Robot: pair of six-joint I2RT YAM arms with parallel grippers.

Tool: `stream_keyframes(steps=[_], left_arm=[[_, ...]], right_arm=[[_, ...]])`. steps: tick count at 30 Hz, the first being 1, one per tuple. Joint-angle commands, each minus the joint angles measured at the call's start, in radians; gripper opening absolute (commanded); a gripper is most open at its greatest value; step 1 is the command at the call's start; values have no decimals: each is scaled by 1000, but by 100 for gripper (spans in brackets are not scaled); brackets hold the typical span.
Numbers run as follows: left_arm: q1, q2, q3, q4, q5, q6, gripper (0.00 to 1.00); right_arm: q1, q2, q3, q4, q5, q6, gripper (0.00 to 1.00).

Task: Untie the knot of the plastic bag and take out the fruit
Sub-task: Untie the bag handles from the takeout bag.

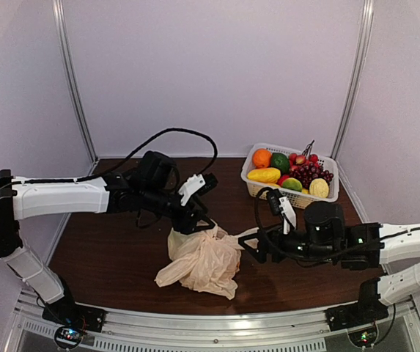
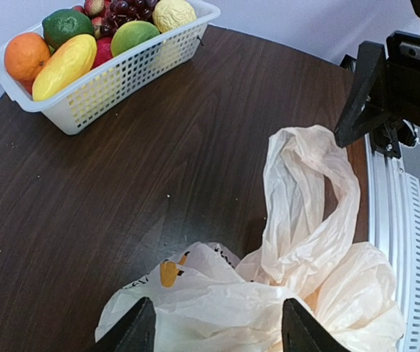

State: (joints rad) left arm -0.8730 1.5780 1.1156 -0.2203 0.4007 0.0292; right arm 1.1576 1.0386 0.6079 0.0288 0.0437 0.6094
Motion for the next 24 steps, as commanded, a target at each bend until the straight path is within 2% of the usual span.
stream_keyframes(steps=[1,10,16,21,24], left_arm=[[4,12,-8,54,20,-15,59],[2,43,3,42,46,-26,61],[-4,51,4,39,19,-26,56],[-4,54,4,39,19,-26,38],[-6,53,6,38,25,-26,24]], right_arm=[[14,23,-13,33,-6,5,84],[29,43,-20,61,6,12,84],[37,41,-29,62,23,13,84],[42,37,-41,66,30,19,84],[45,37,-48,69,37,23,83]])
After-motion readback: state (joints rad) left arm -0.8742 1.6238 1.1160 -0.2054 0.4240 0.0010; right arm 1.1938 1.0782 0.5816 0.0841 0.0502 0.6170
